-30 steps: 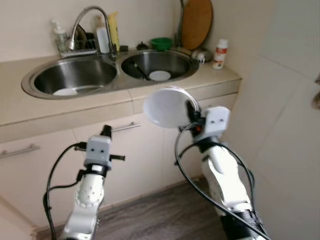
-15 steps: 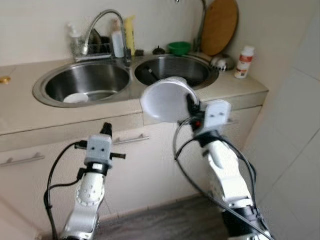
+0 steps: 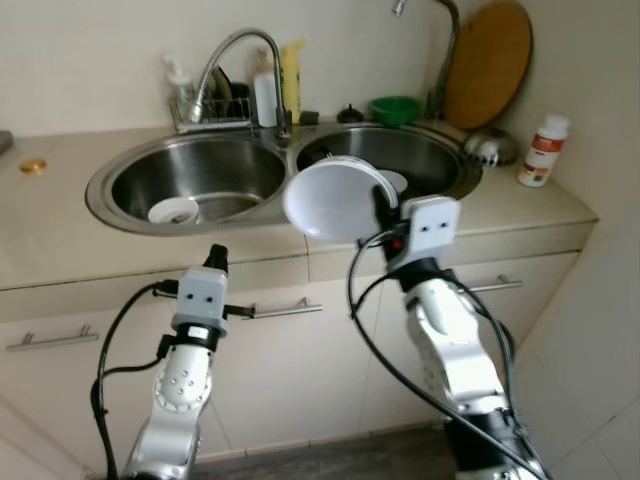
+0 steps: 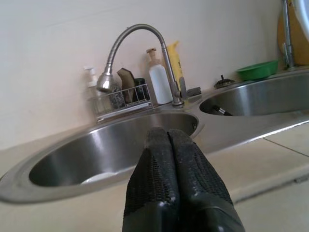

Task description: Kitchen organization

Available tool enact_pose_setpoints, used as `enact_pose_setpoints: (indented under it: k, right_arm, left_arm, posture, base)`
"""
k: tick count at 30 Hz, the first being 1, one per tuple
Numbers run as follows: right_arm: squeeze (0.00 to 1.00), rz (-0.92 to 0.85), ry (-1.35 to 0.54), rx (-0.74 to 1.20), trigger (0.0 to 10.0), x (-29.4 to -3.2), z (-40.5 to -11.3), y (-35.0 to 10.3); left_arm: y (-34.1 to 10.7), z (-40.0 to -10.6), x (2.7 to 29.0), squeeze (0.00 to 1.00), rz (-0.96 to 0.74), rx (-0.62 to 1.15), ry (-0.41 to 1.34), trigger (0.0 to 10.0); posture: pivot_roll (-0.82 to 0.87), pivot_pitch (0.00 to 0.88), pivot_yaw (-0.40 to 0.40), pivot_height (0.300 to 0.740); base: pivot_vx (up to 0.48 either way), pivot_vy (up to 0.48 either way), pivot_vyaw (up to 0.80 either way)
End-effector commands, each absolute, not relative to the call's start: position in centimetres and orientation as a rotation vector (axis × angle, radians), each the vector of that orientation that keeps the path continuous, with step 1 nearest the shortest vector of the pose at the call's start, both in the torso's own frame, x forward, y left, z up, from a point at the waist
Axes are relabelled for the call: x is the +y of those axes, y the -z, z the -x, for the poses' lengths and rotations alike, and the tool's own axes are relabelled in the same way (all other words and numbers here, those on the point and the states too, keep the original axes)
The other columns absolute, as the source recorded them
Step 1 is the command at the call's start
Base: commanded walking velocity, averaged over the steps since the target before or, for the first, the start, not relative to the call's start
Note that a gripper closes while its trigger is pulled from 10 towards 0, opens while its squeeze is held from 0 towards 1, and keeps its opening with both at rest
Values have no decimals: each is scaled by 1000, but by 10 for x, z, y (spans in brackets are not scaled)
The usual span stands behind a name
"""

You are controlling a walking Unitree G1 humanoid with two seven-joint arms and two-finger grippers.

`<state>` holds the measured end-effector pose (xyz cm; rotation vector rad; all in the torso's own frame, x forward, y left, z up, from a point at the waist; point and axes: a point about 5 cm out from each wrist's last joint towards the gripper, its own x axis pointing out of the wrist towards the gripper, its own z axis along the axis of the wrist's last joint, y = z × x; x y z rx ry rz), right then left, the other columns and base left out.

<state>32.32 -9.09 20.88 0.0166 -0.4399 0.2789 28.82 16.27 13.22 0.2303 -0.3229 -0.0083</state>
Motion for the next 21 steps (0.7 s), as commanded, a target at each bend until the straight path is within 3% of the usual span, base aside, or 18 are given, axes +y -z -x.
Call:
enact_pose_setpoints:
  k: [1, 7, 16, 21]
  right_arm:
    - [0, -14, -252, -442, 10000, -101, -325, -212]
    - [0, -22, -230, -454, 10000, -103, -324, -211]
    - [0, -24, -216, -452, 10000, -105, -326, -212]
    - [0, -28, -177, -443, 10000, -110, -329, -212]
  left_arm:
    - [-133, -289, 159, 0, -221, -328, 16, 10000]
    - [-132, -289, 158, 0, -220, -327, 23, 10000]
    - [-135, -289, 157, 0, -221, -343, 21, 10000]
    - [-163, -288, 158, 0, -221, -459, 4, 10000]
  posture:
    - [-66, 0, 31, 740]
    - [-66, 0, 30, 740]
    - [-64, 0, 28, 740]
    - [-64, 0, 27, 740]
  base:
    - [360, 0, 0]
    - [359, 0, 667]
    - [357, 0, 0]
    - [332, 0, 0]
